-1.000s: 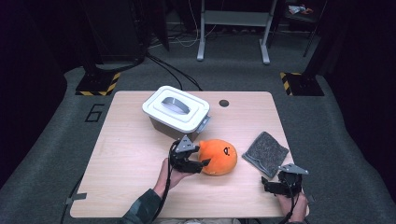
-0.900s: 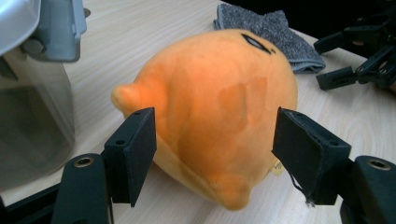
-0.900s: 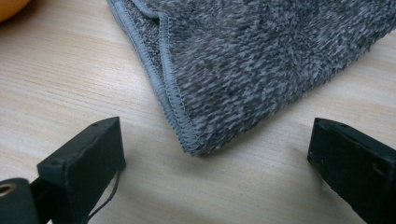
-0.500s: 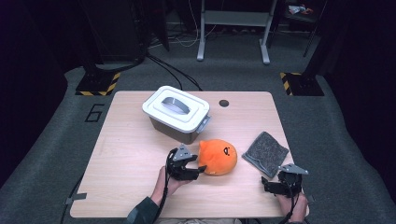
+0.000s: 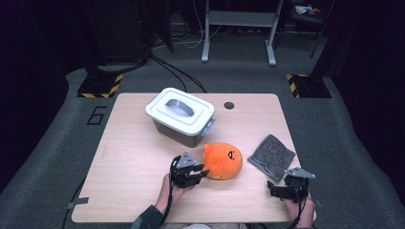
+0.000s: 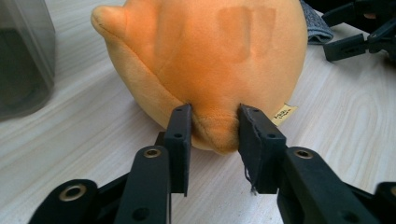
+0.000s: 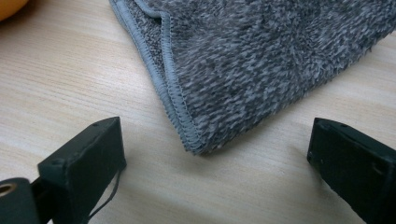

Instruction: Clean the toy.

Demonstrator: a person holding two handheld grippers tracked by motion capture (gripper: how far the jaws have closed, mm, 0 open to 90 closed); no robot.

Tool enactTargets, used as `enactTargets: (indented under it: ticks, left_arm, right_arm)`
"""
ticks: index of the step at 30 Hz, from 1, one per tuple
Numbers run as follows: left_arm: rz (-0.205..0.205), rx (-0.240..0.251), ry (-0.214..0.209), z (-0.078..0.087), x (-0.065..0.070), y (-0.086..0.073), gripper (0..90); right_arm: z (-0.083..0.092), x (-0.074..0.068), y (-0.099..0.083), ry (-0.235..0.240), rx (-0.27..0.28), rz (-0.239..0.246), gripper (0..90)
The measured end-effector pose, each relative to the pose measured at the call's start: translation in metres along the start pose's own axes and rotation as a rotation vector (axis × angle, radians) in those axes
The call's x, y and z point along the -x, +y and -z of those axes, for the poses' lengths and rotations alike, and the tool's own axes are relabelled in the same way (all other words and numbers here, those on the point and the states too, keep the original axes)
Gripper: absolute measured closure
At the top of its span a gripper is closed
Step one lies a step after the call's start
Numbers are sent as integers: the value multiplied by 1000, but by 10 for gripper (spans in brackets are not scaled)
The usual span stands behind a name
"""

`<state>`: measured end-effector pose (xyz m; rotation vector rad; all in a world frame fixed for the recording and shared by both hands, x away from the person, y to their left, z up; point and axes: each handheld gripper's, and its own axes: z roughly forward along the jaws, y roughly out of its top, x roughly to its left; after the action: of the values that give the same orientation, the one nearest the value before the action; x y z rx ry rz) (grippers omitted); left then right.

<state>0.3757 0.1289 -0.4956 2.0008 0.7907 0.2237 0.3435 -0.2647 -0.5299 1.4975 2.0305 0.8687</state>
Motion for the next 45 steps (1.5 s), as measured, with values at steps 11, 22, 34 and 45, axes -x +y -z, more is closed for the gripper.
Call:
enactTargets:
  ticks: [11, 22, 34, 45]
  left_arm:
    - [4, 17, 11, 1, 4, -5, 800]
    - [10, 29, 15, 3, 2, -6, 804]
    - [5, 30, 15, 2, 2, -3, 804]
    - [-3, 36, 18, 2, 3, -1, 803]
  right_arm:
    - [2, 0, 1, -19, -40, -28, 1]
    - [22, 2, 27, 35, -4, -7, 42]
    - [-14, 8, 76, 34, -68, 41, 55]
    - [-47, 10, 83, 32, -156, 29, 129]
